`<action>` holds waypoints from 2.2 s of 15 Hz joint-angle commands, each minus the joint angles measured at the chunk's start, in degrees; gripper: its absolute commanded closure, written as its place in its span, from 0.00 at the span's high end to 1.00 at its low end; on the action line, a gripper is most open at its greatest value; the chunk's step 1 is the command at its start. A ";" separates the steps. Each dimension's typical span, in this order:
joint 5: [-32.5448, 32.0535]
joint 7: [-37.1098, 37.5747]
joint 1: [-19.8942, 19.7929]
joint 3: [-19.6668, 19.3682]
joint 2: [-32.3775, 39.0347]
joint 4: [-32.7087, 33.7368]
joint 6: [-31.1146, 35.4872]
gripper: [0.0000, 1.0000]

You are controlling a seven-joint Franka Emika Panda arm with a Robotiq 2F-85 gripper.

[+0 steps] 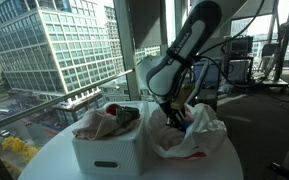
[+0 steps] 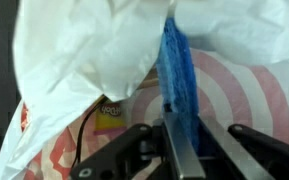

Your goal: Remove the item from the plastic bag and put them on the white basket

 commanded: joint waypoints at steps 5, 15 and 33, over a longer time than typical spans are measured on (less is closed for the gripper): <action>-15.31 5.31 5.05 7.95 -13.86 -0.60 -6.17 0.06; -45.01 4.28 9.00 13.89 2.53 24.74 -2.16 0.07; -34.44 7.25 8.38 11.65 15.79 39.17 3.66 1.00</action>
